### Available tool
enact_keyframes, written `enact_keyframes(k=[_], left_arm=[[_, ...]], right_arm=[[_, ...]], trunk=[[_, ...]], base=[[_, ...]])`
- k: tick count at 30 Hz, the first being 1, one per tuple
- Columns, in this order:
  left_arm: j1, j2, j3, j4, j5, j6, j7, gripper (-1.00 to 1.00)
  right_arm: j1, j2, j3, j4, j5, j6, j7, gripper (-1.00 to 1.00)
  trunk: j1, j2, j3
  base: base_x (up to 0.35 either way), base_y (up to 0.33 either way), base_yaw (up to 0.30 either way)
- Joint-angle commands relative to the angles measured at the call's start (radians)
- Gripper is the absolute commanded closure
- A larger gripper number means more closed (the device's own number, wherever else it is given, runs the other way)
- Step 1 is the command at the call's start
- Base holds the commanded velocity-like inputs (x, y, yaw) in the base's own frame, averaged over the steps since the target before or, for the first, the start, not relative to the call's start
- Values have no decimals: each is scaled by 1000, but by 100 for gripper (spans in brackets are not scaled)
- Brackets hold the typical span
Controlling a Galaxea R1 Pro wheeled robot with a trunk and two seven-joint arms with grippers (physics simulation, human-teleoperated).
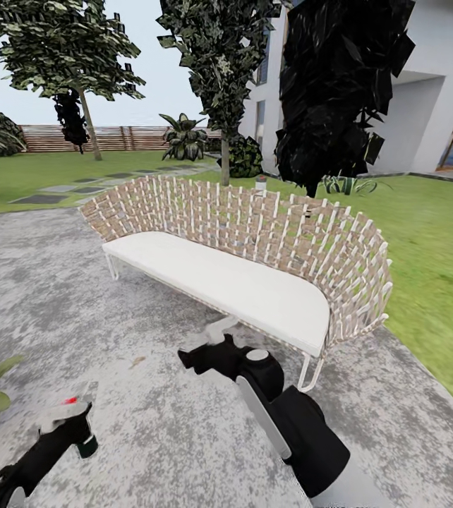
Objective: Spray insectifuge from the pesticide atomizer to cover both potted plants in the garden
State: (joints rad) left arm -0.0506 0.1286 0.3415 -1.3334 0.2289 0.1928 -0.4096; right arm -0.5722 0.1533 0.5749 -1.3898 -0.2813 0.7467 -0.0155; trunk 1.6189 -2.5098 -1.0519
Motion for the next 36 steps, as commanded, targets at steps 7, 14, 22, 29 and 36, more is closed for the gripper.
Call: enact_keyframes(k=[7, 14, 22, 29, 36], left_arm=[[-13, 11, 0, 15, -99, 5, -285, 100], [-52, 29, -1, 99, -135, 6, -468, 100], [-154, 37, -33, 261, -238, -4, -573, 100], [-170, 38, -187, 294, -276, -272, -615, 100], [-170, 39, -202, 299, -274, -283, -771, 100]], right_arm=[[0, -66, -41, 7, 4, -1, 249, -100], [0, -86, -46, 6, 8, -2, 409, -100], [0, -78, 30, 17, -4, 61, 439, -100], [0, -75, 34, 14, -41, 168, 467, -100], [0, -80, 37, 8, -47, 169, 546, -100]], trunk=[[0, 0, 0], [0, 0, 0], [0, 0, 0], [0, 0, 0], [0, 0, 0]], base=[[0, 0, 0], [0, 0, 0], [0, 0, 0], [0, 0, 0], [0, 0, 0]])
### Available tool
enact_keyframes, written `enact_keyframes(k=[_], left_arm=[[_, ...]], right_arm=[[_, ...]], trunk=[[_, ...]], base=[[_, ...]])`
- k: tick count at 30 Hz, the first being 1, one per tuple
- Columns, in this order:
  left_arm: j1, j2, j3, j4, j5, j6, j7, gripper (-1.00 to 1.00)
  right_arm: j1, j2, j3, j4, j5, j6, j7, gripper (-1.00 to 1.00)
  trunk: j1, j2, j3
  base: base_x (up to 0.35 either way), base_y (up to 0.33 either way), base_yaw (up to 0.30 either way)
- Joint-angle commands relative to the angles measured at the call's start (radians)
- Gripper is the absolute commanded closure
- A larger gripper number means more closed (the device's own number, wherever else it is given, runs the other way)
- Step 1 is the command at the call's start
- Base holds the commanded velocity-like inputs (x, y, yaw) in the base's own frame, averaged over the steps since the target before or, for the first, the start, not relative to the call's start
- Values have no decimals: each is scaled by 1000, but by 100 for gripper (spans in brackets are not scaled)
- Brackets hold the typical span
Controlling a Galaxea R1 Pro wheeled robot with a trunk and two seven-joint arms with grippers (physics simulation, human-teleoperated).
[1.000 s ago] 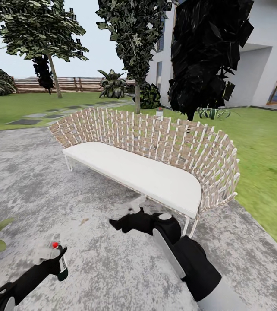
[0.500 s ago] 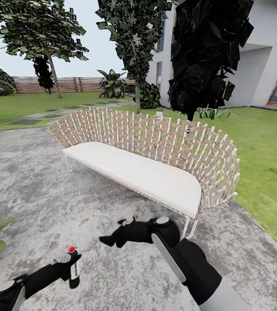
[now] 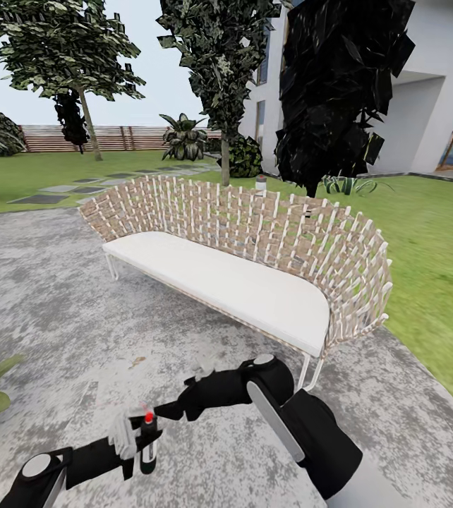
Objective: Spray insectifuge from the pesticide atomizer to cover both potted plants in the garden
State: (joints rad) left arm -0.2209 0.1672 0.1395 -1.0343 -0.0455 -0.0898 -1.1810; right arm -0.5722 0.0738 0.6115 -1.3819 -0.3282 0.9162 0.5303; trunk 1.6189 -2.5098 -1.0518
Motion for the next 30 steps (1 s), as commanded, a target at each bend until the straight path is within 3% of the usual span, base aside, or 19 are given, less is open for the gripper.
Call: enact_keyframes(k=[1, 4, 9, 14, 18, 30], left_arm=[[0, 2, 0, 1, 0, -1, -10, 100], [0, 18, 1, 2, 3, -1, -13, 100], [28, 46, -27, 7, -4, -19, -36, 100], [57, 22, -38, 35, -5, -13, -36, 100], [80, 20, -37, 58, -4, -11, -40, 100], [62, 22, -32, 79, 8, -7, -39, 100]], right_arm=[[0, 0, 2, -2, 5, -11, 2, -100], [0, 2, 26, -2, 10, -63, 0, -100], [-7, -4, 36, 7, 3, -62, 13, -100], [-7, -9, 31, 17, 6, -60, 9, -100], [-7, -7, 29, 19, 4, -52, 8, -100], [-7, -5, 36, 20, 8, -37, 8, -100]], trunk=[[0, 0, 0], [0, 0, 0], [0, 0, 0], [0, 0, 0], [0, 0, 0], [0, 0, 0]], base=[[0, 0, 0], [0, 0, 0], [0, 0, 0], [0, 0, 0], [0, 0, 0], [0, 0, 0]])
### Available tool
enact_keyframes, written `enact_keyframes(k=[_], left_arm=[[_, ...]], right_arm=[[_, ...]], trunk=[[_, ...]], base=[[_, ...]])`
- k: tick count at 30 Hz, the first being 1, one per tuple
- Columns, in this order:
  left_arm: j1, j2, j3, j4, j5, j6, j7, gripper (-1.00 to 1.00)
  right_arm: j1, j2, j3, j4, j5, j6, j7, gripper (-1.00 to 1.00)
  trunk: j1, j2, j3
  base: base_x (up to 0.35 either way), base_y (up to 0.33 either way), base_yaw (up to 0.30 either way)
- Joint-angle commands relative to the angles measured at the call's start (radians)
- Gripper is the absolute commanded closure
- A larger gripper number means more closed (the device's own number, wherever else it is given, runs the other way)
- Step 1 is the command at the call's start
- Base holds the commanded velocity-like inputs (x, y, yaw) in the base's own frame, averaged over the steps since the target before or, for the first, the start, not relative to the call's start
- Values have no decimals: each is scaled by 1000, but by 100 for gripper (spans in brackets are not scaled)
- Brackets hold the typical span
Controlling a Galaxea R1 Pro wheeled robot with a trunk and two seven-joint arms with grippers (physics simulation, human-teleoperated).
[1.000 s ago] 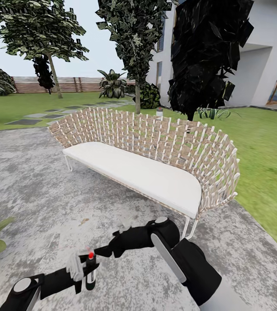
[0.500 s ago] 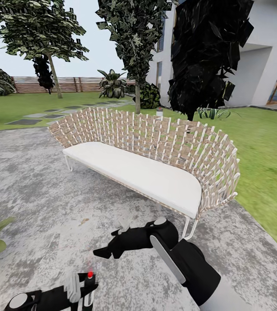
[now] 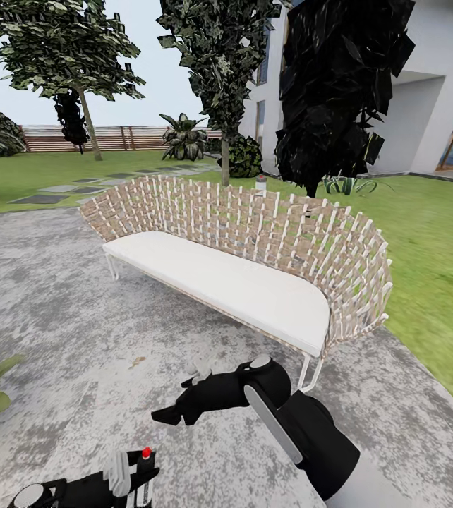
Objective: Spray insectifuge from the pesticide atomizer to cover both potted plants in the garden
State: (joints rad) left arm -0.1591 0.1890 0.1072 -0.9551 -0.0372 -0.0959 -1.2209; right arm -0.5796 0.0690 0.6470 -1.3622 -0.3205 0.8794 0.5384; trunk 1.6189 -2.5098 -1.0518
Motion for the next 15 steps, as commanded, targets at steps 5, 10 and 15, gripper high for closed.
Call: enact_keyframes(k=[5, 10, 15], left_arm=[[-12, -4, 0, -1, 0, 0, 1, 100], [-17, -6, 0, -1, 0, 1, 0, 100], [-18, -8, 0, -1, 0, 1, 0, 100]], right_arm=[[0, 5, 3, 1, 3, 36, 0, 100], [0, 7, 28, 7, 3, 39, -1, 100], [0, 8, 36, 26, 4, 38, -3, 100]], trunk=[[0, 0, 0], [0, 0, 0], [0, 0, 0]], base=[[0, 0, 0], [0, 0, 0], [0, 0, 0]])
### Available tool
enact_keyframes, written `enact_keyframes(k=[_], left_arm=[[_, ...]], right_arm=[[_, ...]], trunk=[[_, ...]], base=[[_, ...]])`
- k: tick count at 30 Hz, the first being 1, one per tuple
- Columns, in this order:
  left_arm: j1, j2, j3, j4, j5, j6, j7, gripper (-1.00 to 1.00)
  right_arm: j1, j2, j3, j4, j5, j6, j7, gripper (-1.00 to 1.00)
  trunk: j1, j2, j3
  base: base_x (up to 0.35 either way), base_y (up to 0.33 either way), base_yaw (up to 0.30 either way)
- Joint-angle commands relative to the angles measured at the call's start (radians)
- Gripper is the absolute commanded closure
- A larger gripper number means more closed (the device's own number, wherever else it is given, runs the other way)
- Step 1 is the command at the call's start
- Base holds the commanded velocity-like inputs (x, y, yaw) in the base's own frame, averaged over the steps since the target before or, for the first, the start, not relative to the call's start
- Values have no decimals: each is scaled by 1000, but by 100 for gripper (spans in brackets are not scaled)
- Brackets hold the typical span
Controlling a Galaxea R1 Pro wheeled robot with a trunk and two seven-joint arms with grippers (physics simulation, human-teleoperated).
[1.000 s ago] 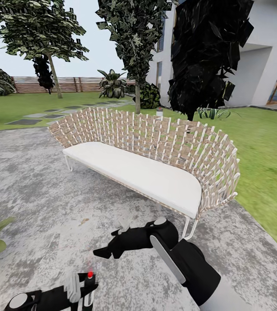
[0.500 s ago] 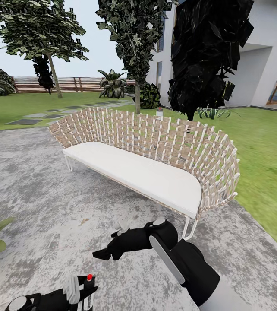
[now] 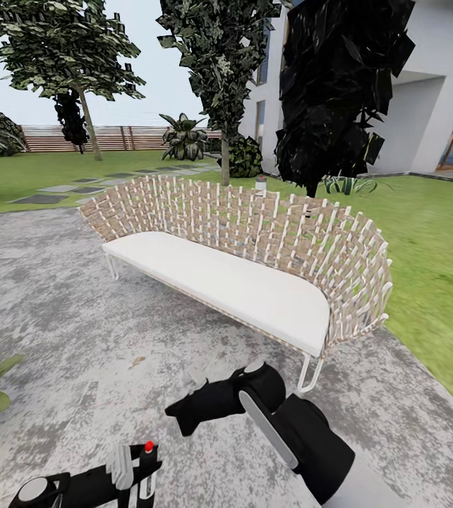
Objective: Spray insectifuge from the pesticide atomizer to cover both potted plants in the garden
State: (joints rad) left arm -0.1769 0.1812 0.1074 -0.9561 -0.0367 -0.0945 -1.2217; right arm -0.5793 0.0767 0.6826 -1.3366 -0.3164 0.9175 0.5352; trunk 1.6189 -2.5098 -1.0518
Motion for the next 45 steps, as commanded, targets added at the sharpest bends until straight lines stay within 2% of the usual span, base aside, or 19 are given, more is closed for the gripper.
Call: enact_keyframes(k=[1, 2, 4, 6, 9, 16, 19, 22, 27, 39, 45], left_arm=[[-1, -1, 0, 0, 0, -1, 1, 100], [-4, -2, 0, -2, 0, 1, 1, 100], [-16, -13, -1, -18, 0, 53, 2, 100], [-19, -35, -1, -29, -1, 69, 2, 100], [-21, -51, -1, -49, -3, 80, 1, 100], [-21, -56, -3, -60, -3, 85, -1, 100], [-21, -57, -3, -66, -2, 85, -1, 100], [-21, -57, -3, -87, -2, 89, -3, 100], [-21, -57, -3, -91, -2, 120, -3, 100], [-21, -56, -7, -106, -3, 122, -9, 100], [-21, -75, -9, -115, -4, 122, -33, 100]], right_arm=[[0, 0, 1, 3, 0, 0, 0, 100], [0, 0, 6, 5, 0, 0, -1, 100], [0, 0, 41, 8, -1, -2, -3, 100], [0, 0, 47, 9, -1, -3, -4, 100], [0, 0, 50, 10, -1, -3, -4, 100], [0, 0, 51, 11, -1, -2, -6, 100], [0, 0, 72, 17, -1, -1, -7, 100], [0, 0, 76, 49, 0, -3, -6, 100], [0, 0, 75, 55, 1, -4, -5, 100], [0, 0, 59, 52, 6, -10, -9, 100], [0, 0, 62, 53, 6, -9, -9, 100]], trunk=[[0, 0, 0], [0, 0, 0], [0, 0, 0], [0, 0, 0], [0, 0, 0], [0, 0, 0], [0, 0, 0], [0, 0, 0], [0, 0, 0], [0, 0, 0], [0, 0, 0]], base=[[0, 0, 0], [0, 0, 0], [0, 0, 0], [0, 0, 0], [0, 0, 0], [0, 0, 0], [0, 0, 0], [0, 0, 0], [0, 0, 0], [0, 0, 0], [0, 0, 0]])
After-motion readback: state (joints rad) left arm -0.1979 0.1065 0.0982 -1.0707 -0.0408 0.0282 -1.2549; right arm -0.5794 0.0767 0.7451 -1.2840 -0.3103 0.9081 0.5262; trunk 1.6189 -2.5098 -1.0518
